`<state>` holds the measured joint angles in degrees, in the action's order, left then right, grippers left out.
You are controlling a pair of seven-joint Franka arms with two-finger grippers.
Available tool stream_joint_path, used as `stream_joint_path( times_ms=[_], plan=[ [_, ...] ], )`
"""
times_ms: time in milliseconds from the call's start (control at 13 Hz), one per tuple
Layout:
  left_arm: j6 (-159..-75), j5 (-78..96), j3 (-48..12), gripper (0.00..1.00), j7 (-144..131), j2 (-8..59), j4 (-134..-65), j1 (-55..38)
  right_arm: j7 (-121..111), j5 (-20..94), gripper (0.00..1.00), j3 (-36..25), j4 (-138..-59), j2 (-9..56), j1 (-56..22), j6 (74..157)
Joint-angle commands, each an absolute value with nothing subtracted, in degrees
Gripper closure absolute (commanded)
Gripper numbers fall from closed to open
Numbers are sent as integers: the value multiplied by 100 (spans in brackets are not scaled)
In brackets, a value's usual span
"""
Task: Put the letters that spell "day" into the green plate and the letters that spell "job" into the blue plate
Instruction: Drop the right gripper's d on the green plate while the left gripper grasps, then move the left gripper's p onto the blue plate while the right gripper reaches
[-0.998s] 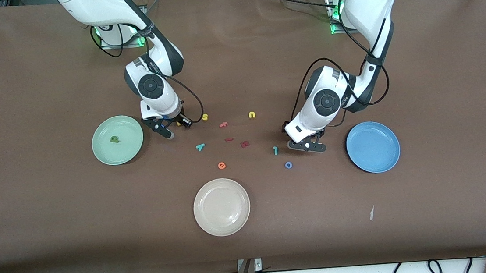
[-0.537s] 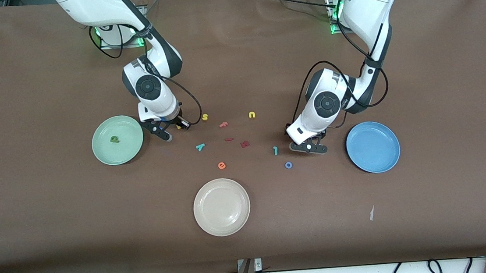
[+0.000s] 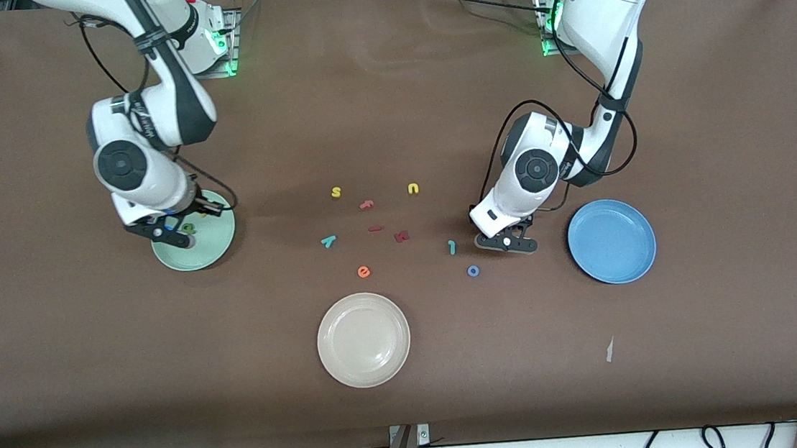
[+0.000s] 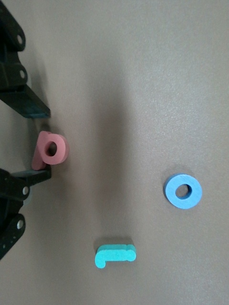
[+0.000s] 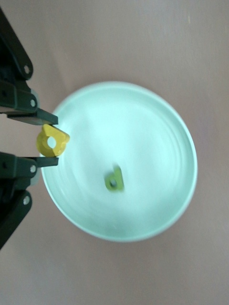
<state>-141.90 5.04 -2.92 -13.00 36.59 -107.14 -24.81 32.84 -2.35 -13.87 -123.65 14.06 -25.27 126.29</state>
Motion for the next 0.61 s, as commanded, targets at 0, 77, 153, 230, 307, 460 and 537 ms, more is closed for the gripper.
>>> stream_joint_path(
  times_ms=[0, 77, 153, 230, 307, 460, 537],
  plan=[
    [-14282, 554, -185, 68, -1248, 3718, -10723, -2566, 3111, -185, 84, -1406, -12865, 1634, -2566, 13443],
    [-14282, 554, -185, 73, -1239, 3709, -10723, -2566, 3094, -185, 84, -1406, -13146, 1696, -2566, 14004],
    [-14282, 545, -185, 76, -1248, 3700, -10723, -2566, 3068, -185, 80, -1406, -13305, 1775, -2558, 14323],
    [-14282, 545, -185, 76, -1248, 3683, -10723, -2566, 3059, -185, 47, -1415, -13324, 1828, -2549, 14335],
    [-14282, 554, -176, 77, -1248, 3665, -10723, -2558, 3050, -185, 0, -1415, -13298, 1819, -2523, 14326],
    [-14282, 554, -141, 83, -1248, 3665, -10723, -2558, 3059, -185, 0, -1406, -13167, 1610, -2522, 14021],
    [-14274, 554, -141, 85, -1248, 3656, -10723, -2558, 3067, -176, 0, -1371, -12914, 1539, -2522, 13618]
  ],
)
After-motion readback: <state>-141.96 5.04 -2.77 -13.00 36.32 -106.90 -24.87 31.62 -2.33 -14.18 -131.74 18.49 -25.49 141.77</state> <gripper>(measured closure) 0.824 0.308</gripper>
